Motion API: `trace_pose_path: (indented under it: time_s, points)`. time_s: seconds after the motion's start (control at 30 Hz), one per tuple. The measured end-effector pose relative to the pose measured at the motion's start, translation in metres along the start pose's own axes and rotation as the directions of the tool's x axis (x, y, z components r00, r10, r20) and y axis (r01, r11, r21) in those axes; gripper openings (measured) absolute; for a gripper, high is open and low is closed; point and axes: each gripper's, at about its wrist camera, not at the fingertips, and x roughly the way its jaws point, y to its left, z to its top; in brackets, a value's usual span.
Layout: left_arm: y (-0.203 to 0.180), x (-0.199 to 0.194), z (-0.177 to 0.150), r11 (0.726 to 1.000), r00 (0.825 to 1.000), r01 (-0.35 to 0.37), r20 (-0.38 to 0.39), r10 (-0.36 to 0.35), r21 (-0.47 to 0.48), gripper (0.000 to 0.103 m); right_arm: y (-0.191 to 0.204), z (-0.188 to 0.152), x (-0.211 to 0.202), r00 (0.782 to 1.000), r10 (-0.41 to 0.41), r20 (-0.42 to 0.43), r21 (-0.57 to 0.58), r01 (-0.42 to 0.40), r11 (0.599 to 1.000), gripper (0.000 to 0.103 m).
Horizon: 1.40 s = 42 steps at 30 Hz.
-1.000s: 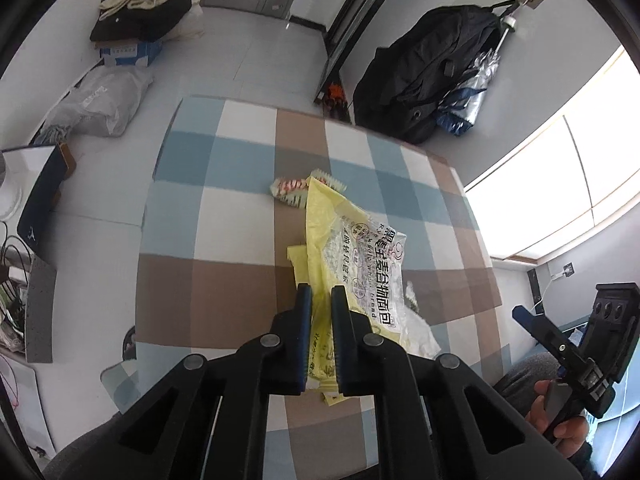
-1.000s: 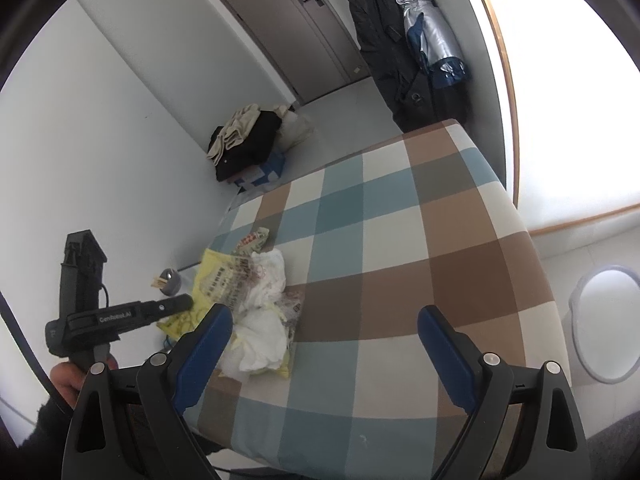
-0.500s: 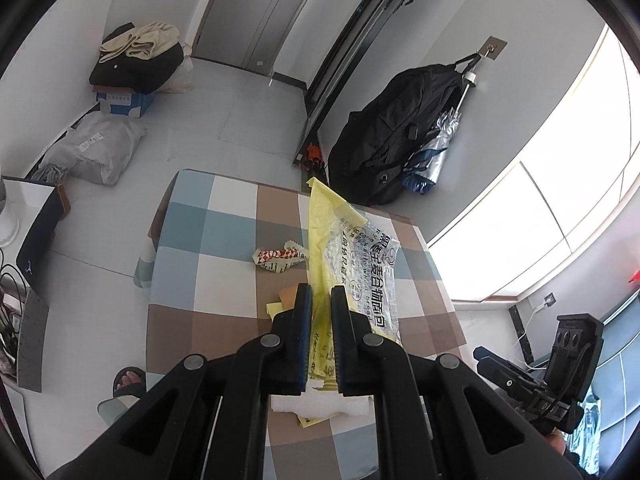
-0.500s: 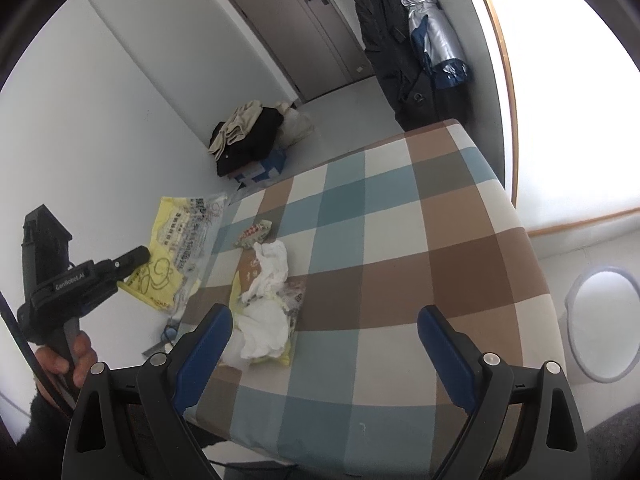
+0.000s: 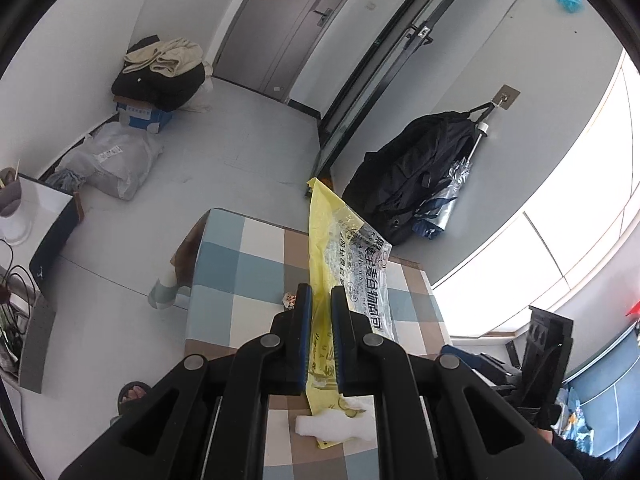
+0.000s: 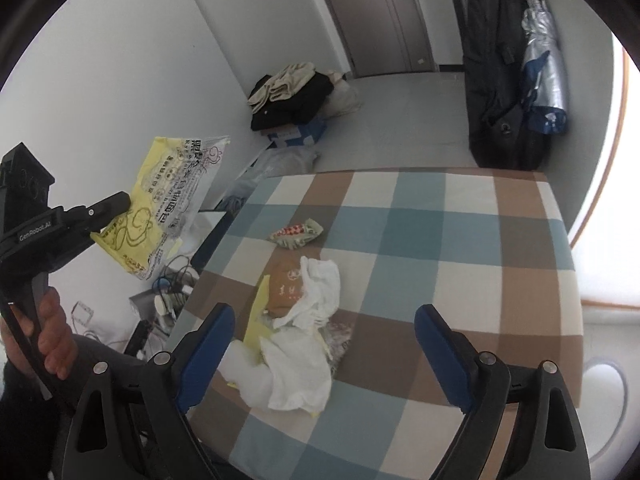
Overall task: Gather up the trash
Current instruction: 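Reach the right gripper to the white plastic bag while the left gripper holds the yellow bag up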
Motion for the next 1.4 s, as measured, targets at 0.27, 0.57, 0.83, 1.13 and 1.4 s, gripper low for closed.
trace_pose_path:
  time_s: [0.27, 0.57, 0.83, 1.13, 1.4]
  points:
    - [0.009, 0.005, 0.005, 0.999, 0.999, -0.047, 0.001, 0.047, -0.014, 0.006, 0.003, 0.012, 0.077, 0.987, 0.025, -0.161, 0.046, -0.018, 0.999, 0.07]
    - [0.004, 0.004, 0.006, 0.999, 0.999, -0.035, -0.007, 0.035, 0.0, 0.006, -0.008, 0.011, 0.102, 0.979, -0.007, -0.206, 0.109, 0.03, 0.994, 0.047]
    - [0.009, 0.007, 0.008, 0.999, 0.999, -0.019, -0.028, 0.018, -0.035, 0.006, -0.002, 0.012, 0.095, 0.98, 0.02, -0.2, 0.056, -0.009, 0.998, 0.009]
    - [0.009, 0.005, 0.004, 0.998, 0.999, -0.017, -0.038, 0.014, -0.059, 0.006, 0.017, 0.016, 0.055, 0.996, 0.001, -0.085, -0.011, -0.002, 1.0, 0.009]
    - [0.004, 0.006, -0.003, 0.999, 0.998, -0.036, -0.051, 0.034, -0.032, 0.006, 0.021, -0.001, 0.005, 0.999, 0.017, 0.033, -0.007, -0.016, 1.0, 0.009]
